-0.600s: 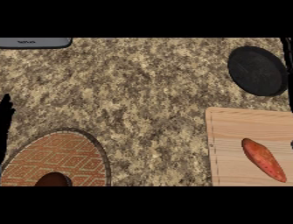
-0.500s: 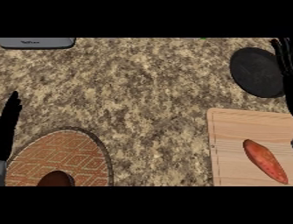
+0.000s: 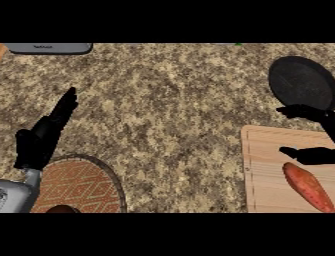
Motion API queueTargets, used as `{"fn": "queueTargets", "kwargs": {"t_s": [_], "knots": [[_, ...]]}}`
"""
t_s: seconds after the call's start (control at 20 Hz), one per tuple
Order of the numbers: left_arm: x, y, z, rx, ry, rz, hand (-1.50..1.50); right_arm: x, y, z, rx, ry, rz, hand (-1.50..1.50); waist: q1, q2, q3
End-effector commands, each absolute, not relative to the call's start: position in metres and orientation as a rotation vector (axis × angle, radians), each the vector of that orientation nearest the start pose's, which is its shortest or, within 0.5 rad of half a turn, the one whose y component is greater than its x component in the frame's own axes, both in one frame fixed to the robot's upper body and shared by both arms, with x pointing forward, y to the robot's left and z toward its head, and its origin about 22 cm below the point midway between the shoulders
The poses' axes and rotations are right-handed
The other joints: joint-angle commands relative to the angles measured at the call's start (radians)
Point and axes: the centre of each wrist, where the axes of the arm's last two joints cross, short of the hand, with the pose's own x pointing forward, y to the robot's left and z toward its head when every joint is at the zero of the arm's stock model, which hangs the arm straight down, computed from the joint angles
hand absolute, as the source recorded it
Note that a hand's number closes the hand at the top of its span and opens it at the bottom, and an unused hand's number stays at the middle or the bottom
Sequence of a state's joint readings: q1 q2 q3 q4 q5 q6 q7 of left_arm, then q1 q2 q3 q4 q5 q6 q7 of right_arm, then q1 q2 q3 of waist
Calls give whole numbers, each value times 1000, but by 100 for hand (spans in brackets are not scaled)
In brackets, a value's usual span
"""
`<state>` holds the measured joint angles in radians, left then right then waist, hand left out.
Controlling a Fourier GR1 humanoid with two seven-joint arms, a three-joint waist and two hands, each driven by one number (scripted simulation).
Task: Pick the sweet potato from the cutting board and place it in the pan
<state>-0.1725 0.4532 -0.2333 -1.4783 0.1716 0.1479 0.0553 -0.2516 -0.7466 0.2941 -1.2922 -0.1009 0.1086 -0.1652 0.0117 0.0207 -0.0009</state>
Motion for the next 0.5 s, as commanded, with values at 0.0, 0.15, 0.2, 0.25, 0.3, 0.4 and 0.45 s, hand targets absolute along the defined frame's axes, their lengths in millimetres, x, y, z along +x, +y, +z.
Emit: {"fn": "queueTargets", "kwargs": {"t_s": [0.0, 0.15, 0.2, 0.25, 0.3, 0.4, 0.45], "knots": [[272, 250, 42, 82, -1502, -359, 0, 259, -412, 11, -254, -1417, 747, -150, -5, -15, 5], [273, 245, 44, 96, -1511, -350, 0, 270, -422, 11, -172, -1341, 843, -150, -1, -17, 2], [279, 255, 54, 89, -1503, -349, 0, 276, -444, 40, -189, -1305, 898, -150, 2, -17, 2], [283, 264, 45, 103, -1501, -347, 0, 282, -431, 38, -178, -1264, 1007, -150, 4, -14, 2], [275, 254, 47, 98, -1488, -358, 0, 268, -419, 28, -200, -1199, 1086, -150, -5, -21, 1], [274, 238, 44, 82, -1489, -355, 0, 288, -424, 66, -297, -1167, 1188, -150, 0, -20, 0], [266, 248, 38, 84, -1496, -360, 0, 295, -411, 69, -346, -1151, 1256, -150, 10, -20, 0]]}}
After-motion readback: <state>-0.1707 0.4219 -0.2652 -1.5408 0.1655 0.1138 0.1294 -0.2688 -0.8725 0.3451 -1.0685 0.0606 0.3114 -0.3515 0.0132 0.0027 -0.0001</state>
